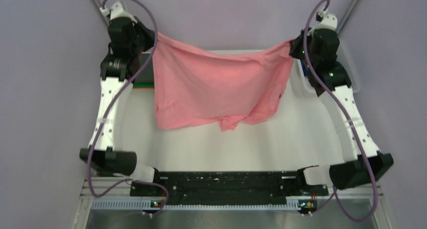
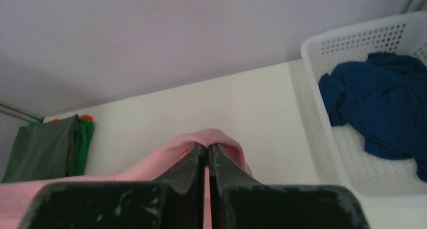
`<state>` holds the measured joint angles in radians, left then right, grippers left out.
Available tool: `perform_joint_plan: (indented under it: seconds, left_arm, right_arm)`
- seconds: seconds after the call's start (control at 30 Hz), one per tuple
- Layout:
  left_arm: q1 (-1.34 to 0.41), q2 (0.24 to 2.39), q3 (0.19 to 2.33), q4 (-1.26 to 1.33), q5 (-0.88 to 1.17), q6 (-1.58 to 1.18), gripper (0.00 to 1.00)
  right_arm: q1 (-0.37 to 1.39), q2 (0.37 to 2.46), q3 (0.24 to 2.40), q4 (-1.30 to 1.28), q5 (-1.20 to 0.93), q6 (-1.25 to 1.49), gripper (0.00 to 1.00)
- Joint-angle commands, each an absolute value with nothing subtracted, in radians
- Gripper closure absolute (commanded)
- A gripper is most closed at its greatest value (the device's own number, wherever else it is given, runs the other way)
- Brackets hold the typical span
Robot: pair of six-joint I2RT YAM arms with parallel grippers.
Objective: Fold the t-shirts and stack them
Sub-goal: Flatten out the tshirt
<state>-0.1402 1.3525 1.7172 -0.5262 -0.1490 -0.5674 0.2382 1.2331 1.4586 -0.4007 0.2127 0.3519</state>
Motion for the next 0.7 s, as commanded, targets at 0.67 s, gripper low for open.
perform_joint_plan:
  seconds: [0.67]
  left_arm:
    - [0.144,1.376,1.540,-0.331,0.568,-0.684,1.00]
  right_arm:
    - [0.110,1.184,1.419,-0.442,-0.173,0.277,1.00]
